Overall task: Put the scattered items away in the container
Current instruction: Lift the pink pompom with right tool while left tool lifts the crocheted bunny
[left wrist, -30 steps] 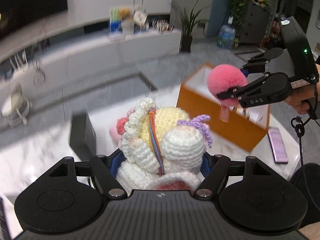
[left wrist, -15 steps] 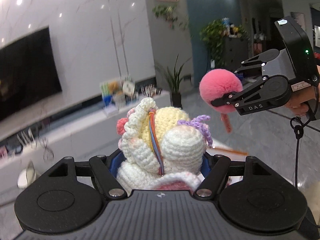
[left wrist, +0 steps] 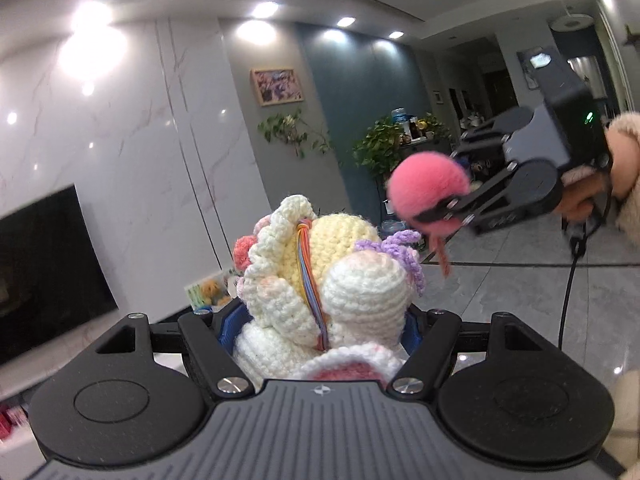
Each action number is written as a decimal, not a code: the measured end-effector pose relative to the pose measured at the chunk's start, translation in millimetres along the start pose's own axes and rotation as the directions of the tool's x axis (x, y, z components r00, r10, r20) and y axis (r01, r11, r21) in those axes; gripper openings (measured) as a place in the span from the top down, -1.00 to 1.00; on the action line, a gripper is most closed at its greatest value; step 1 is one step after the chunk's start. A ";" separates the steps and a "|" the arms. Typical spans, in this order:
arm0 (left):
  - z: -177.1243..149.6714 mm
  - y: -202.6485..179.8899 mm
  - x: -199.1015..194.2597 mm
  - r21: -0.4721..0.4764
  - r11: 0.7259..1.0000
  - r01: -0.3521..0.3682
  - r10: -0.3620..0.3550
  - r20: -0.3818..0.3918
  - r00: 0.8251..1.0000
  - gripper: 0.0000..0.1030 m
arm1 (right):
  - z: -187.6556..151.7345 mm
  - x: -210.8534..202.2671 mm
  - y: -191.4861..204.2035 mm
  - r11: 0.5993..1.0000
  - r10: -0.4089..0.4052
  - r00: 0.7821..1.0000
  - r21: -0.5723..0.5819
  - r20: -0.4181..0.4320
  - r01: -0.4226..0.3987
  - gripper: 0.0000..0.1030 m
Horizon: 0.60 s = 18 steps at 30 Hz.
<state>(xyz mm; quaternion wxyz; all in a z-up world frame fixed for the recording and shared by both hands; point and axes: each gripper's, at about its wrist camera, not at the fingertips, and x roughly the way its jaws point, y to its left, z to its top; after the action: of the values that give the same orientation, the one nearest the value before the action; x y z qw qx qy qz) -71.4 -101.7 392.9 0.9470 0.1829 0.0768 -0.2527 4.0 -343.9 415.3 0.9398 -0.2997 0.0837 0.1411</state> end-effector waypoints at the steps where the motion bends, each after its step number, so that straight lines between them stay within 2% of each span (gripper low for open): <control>1: -0.5 -0.3 -4.3 0.007 1.000 -0.006 0.006 -0.004 1.000 -0.65 | -2.3 -7.1 -1.8 1.000 -0.009 1.000 -0.004 0.003 0.009 0.08; 6: -2.8 -2.0 -22.1 0.033 0.998 -0.046 0.047 -0.039 0.998 -0.65 | -13.5 -42.9 -10.8 0.998 -0.055 0.998 -0.027 0.018 0.055 0.08; 11: -12.6 -1.4 -13.1 0.016 0.996 -0.082 0.083 -0.103 0.991 -0.65 | -24.8 -78.6 -19.7 0.994 -0.100 0.994 -0.048 0.034 0.101 0.08; 13: -18.0 0.6 7.5 0.003 0.998 -0.069 0.069 -0.125 0.990 -0.65 | -29.8 -88.7 -22.9 0.992 -0.112 0.993 -0.052 0.039 0.114 0.08; 18: -29.5 4.2 90.8 -0.059 0.998 0.016 -0.023 -0.135 0.991 -0.65 | -54.3 -38.7 -19.8 0.999 -0.035 0.999 0.011 0.015 0.034 0.08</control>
<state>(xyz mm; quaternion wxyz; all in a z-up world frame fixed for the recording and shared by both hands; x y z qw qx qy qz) 7.3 -127.9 345.4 0.9420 0.1713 0.1501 -0.2467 -30.3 -399.5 391.6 0.9443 -0.2949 0.0720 0.1268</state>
